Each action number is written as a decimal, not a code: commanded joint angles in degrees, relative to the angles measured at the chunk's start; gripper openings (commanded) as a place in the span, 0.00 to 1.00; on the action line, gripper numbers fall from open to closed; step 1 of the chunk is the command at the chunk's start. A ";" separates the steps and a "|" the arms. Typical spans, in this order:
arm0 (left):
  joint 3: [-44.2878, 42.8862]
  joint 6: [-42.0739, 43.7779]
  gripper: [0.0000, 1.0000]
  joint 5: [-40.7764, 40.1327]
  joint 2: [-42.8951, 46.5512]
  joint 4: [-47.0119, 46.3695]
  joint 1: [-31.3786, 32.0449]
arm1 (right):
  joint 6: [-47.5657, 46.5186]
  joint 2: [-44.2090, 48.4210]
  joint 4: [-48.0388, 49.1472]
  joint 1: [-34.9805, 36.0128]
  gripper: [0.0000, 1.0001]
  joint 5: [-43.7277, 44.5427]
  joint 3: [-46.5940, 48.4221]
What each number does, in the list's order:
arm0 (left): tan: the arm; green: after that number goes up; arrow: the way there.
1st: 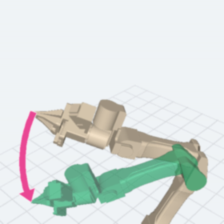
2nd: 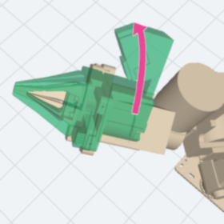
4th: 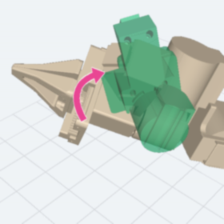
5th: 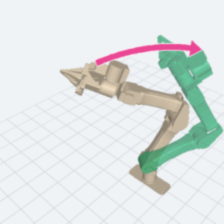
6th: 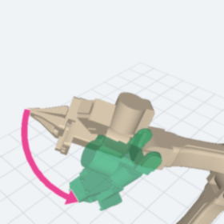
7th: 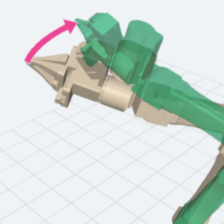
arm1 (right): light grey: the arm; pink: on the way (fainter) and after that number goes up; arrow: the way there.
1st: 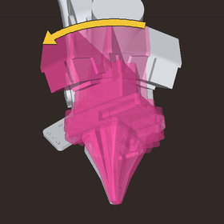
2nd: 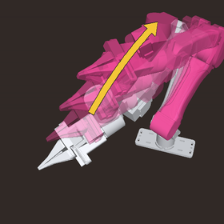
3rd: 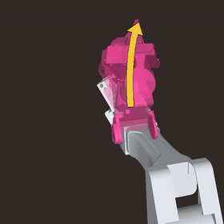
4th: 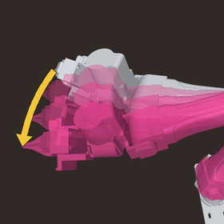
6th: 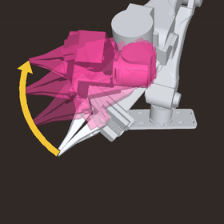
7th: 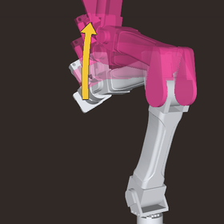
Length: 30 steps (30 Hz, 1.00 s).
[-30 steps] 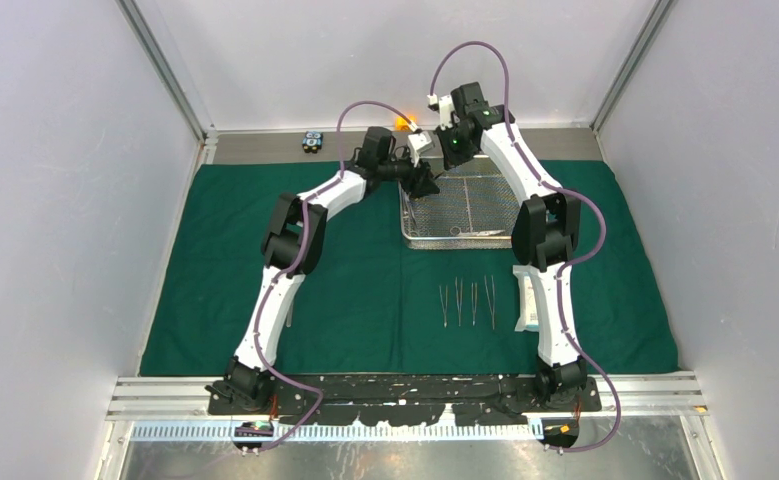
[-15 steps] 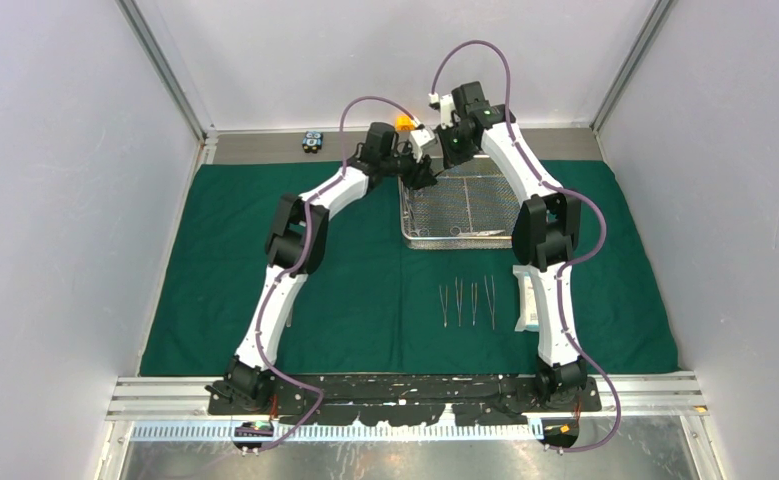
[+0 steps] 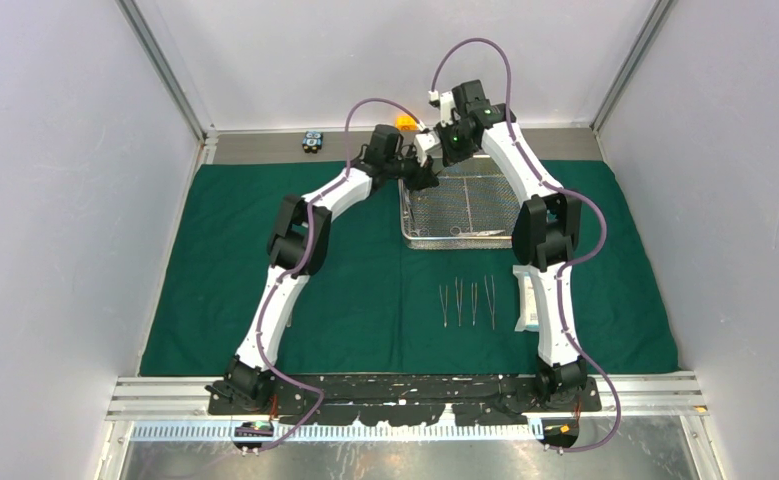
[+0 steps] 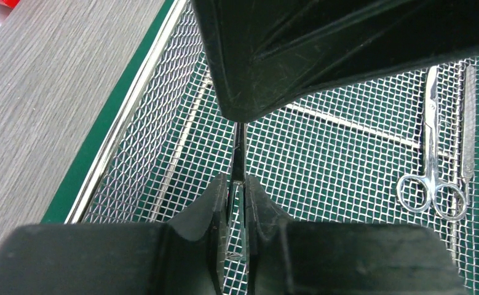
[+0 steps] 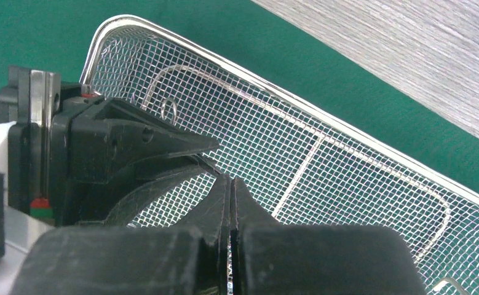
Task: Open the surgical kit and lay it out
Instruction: Pick up the medical item from the container.
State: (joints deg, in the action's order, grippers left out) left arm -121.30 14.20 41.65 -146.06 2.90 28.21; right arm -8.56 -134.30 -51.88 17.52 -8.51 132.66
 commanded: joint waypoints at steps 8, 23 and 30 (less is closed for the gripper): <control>-0.74 -0.87 0.00 1.33 3.56 -0.90 0.18 | 2.89 4.45 0.38 -0.51 0.06 -0.59 1.40; -2.90 -6.94 0.00 5.80 9.63 -0.93 -0.35 | 9.98 15.31 5.69 -5.89 0.46 -3.66 -7.96; -1.63 -8.22 0.00 3.73 16.21 4.91 -0.35 | 16.10 24.16 12.47 -7.92 0.47 -9.89 -16.68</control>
State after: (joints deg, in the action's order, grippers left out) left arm -121.71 7.29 45.60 -138.23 4.89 28.12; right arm 3.09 -117.82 -45.91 9.87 -14.17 119.52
